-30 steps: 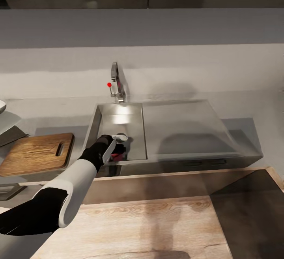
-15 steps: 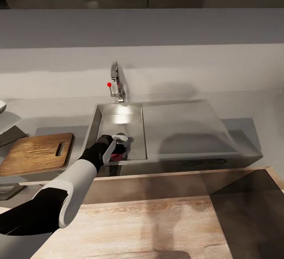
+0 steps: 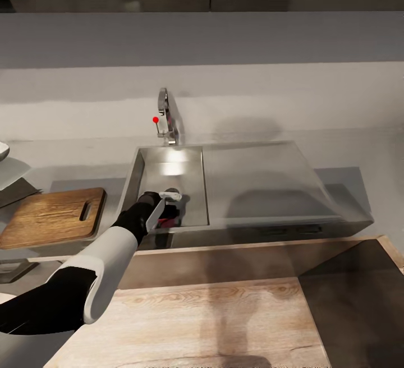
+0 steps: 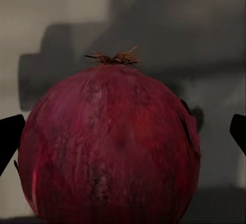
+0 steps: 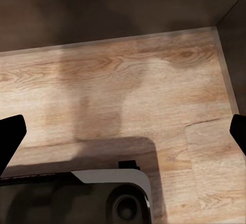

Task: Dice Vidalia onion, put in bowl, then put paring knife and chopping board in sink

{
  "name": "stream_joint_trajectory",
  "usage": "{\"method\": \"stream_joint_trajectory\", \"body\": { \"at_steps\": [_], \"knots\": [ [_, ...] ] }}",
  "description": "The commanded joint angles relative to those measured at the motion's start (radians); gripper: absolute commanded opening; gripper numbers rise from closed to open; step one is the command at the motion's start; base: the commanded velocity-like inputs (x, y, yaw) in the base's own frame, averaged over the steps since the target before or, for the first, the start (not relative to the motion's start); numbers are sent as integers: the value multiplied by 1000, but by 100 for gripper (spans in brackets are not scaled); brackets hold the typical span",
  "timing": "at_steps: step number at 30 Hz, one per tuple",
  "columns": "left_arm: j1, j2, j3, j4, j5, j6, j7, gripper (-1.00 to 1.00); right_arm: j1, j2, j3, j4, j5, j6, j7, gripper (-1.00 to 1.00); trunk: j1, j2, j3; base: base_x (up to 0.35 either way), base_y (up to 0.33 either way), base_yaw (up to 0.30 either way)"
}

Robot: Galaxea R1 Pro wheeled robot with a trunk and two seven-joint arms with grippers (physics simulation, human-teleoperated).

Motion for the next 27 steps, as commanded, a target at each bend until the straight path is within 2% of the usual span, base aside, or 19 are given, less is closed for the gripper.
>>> {"method": "stream_joint_trajectory", "body": {
  "at_steps": [1,11,27],
  "knots": [
    [0,1,-6,-1,10,4,8,100,0,-2,6,-1,-8,-3,-7,100,0,-2,-1,-64,0,0],
    [-1,0,-6,-1,10,4,8,100,0,-2,6,-1,-8,-3,-6,100,0,-2,-1,-91,0,0],
    [-1,1,-6,-4,10,4,8,100,0,-2,6,-1,-8,-1,-6,100,0,-2,-1,-6,0,0]
  ]
}}
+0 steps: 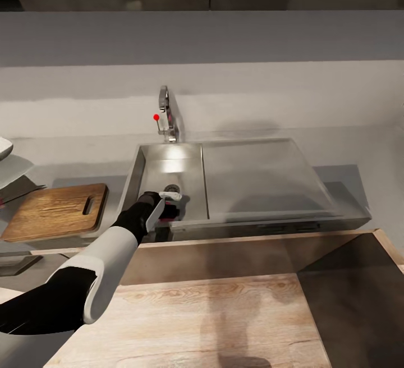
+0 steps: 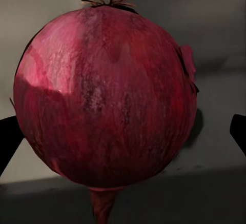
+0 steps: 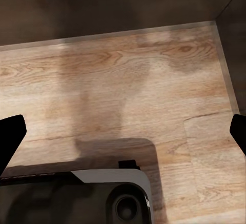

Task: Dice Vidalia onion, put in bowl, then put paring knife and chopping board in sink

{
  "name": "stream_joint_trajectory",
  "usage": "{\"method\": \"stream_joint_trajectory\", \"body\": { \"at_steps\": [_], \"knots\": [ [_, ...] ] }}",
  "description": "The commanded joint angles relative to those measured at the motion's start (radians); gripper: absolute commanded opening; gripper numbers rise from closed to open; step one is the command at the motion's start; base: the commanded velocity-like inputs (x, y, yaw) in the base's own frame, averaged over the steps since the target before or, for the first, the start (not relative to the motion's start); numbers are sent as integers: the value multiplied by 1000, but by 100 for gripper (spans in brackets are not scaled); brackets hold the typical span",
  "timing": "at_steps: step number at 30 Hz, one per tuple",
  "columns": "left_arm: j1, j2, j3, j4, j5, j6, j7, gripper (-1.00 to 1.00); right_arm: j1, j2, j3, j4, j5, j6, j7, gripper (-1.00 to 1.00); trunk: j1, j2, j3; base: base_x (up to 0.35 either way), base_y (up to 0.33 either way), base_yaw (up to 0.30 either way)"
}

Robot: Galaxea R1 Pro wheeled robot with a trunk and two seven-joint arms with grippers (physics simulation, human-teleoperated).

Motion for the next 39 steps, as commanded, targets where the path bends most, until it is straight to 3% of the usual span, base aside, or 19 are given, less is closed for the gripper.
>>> {"method": "stream_joint_trajectory", "body": {
  "at_steps": [1,28,29,39],
  "knots": [
    [0,1,-6,-1,10,4,8,100,0,-2,6,-1,-8,-3,-6,100,1,-2,-1,0,0,0],
    [0,0,-6,-2,10,4,8,100,0,-2,6,-1,-8,-3,-6,100,1,-2,-1,11,0,0],
    [0,0,-6,-2,10,4,8,-100,0,-2,6,-1,-8,-3,-6,100,1,-2,-1,0,0,0],
    [0,1,-6,-1,10,4,8,-100,0,-2,6,-1,-8,-3,-7,100,1,-2,-1,0,0,0]
  ]
}}
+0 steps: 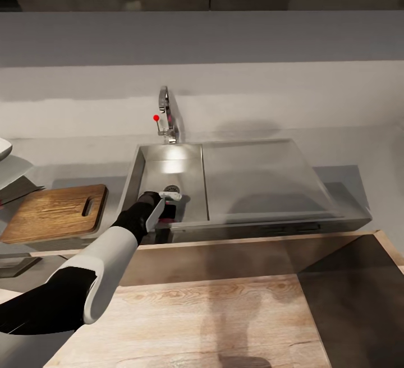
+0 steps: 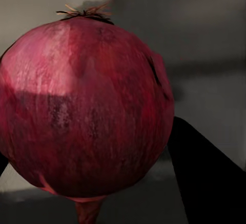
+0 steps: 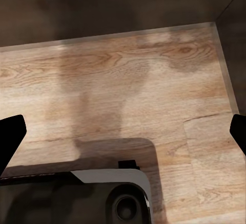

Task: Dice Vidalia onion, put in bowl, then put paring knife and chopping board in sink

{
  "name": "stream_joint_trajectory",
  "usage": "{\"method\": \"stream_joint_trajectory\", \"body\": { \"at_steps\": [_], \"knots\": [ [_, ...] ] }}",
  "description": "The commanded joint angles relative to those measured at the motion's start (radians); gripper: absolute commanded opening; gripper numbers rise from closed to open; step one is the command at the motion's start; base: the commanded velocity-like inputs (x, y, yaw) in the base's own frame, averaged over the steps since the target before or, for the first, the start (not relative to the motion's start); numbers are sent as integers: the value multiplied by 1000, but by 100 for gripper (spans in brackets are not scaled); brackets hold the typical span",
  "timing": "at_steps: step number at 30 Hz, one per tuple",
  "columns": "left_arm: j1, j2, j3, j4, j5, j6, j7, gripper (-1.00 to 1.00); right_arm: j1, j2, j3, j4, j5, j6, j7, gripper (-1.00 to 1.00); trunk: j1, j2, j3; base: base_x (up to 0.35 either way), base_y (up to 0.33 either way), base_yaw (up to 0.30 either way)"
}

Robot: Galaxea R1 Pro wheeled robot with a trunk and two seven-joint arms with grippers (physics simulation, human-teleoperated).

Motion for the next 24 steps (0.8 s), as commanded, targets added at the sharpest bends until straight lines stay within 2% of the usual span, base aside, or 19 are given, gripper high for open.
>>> {"method": "stream_joint_trajectory", "body": {
  "at_steps": [1,18,21,23,24],
  "knots": [
    [0,1,-6,-1,8,4,7,-100,0,-2,6,-1,-8,-3,-6,100,1,-2,-1,0,0,0],
    [-1,1,-6,-11,8,4,7,-100,0,-2,6,-1,-8,-4,-6,100,1,-2,18,0,0,-70],
    [-1,2,-6,-101,8,11,7,-100,0,-2,6,-1,-8,-4,-6,100,1,-2,23,0,0,-98],
    [0,2,-6,-154,8,43,7,-100,0,-2,6,-1,-8,-4,-6,100,1,-2,26,0,0,-98],
    [5,3,-7,-250,8,134,6,-100,0,-2,6,-1,-8,-4,-6,100,1,-2,28,0,0,-98]
  ]
}}
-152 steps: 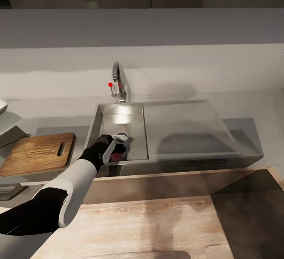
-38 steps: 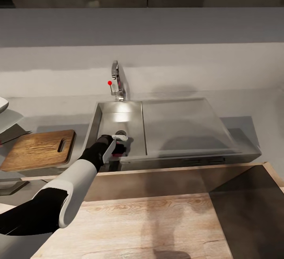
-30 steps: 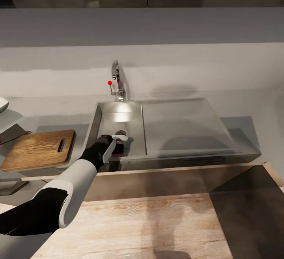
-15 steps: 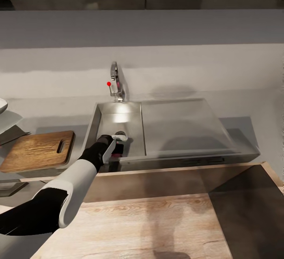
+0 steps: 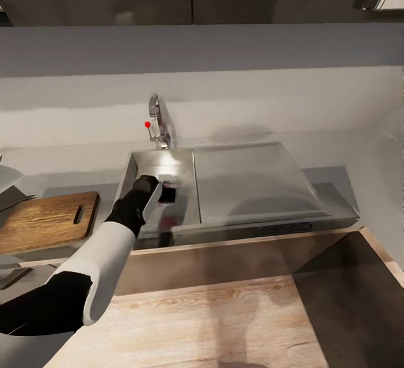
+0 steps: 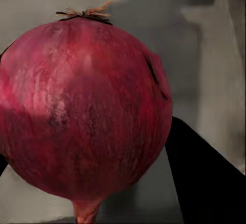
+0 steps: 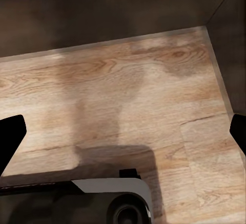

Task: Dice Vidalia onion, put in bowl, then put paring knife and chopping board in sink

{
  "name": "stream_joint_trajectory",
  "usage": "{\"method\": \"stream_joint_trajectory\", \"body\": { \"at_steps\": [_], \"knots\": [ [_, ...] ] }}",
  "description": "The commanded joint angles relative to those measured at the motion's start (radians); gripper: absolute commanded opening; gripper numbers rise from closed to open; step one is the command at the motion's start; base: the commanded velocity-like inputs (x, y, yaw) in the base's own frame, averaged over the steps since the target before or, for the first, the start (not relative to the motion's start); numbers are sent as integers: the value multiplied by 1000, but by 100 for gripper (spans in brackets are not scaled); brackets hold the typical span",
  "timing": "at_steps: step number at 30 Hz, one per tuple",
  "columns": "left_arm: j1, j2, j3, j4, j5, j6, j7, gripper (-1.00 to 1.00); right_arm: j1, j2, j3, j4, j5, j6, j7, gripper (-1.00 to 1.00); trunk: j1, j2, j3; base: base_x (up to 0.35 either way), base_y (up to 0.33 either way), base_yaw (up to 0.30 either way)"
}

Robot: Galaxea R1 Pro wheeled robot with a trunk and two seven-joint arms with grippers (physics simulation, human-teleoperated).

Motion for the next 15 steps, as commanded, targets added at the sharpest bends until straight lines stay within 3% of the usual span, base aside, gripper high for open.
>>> {"method": "stream_joint_trajectory", "body": {
  "at_steps": [1,5,13,15],
  "knots": [
    [4,1,-3,-36,9,32,7,-100,0,-2,6,-1,-8,-3,-6,100,1,-2,0,0,0,-98],
    [67,4,-3,-320,9,131,7,-100,0,-2,6,-1,-8,-3,-6,100,1,-2,6,0,0,-98],
    [310,9,-8,-764,27,151,4,-100,0,-2,6,-1,-8,-3,-7,100,1,-2,19,0,0,-82],
    [336,9,-8,-803,28,151,3,-100,0,-1,6,-1,-8,-3,-7,100,1,-2,22,-14,38,59]
  ]
}}
